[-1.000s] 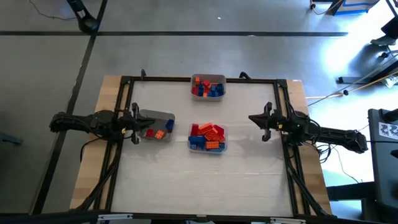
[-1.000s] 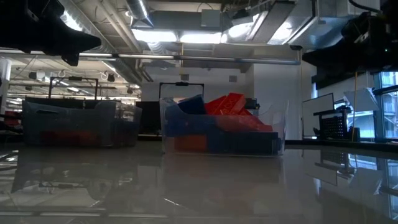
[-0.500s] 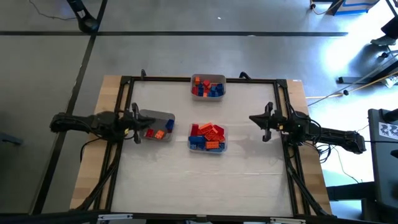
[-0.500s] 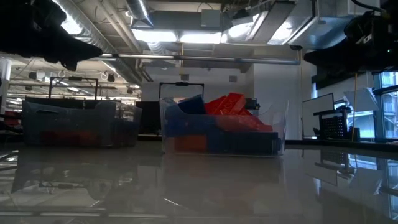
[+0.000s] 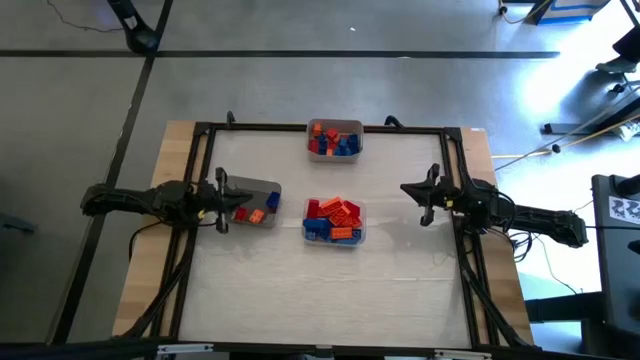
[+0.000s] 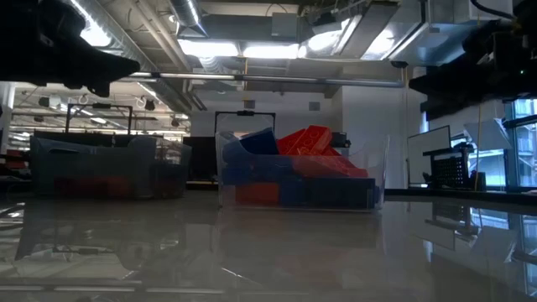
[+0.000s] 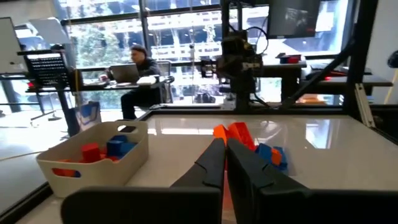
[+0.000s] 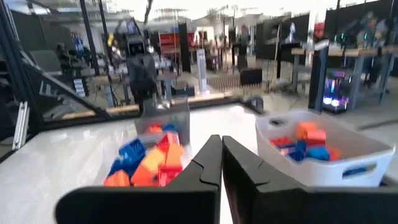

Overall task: Sort blocks by size
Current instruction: Return to Home Position

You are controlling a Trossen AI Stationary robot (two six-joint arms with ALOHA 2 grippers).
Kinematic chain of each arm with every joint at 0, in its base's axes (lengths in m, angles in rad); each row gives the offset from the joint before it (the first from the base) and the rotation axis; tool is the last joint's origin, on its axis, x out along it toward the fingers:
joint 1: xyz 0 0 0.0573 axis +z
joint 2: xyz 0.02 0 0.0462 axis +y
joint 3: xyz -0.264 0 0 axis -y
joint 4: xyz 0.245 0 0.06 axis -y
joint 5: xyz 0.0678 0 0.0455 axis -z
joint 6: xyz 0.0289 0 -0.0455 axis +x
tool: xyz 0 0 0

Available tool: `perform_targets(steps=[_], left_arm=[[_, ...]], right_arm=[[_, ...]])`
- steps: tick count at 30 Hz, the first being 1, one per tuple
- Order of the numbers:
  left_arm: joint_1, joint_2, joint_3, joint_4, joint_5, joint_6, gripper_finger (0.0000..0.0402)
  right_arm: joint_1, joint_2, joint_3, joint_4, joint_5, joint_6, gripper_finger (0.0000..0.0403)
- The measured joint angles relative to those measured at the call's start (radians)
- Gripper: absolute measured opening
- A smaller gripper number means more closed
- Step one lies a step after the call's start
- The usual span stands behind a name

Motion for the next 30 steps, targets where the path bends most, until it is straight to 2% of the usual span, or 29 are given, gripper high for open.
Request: perform_targets(steps=[8, 22, 26, 30], left_arm=[[0.006, 0.005, 0.000, 0.000, -0.003, 0.007, 0.0009], [0.007, 0.005, 0.000, 0.000, -0.004, 0.052, 0.0004], [0.018, 0.005, 0.000, 0.008, -0.085, -0.014, 0.0004], [0.020, 0.005, 0.000, 0.009, -0.090, -0.072, 0.0004]], right_arm=[[0.000, 0.003, 0.000, -0.135, 0.000, 0.059, 0.0015], [0.000, 0.003, 0.000, -0.139, 0.004, 0.051, 0.0014], [0.000, 0.003, 0.000, -0.140, 0.004, 0.051, 0.0014], [0.000, 0.003, -0.001, -0.140, 0.004, 0.050, 0.0014]])
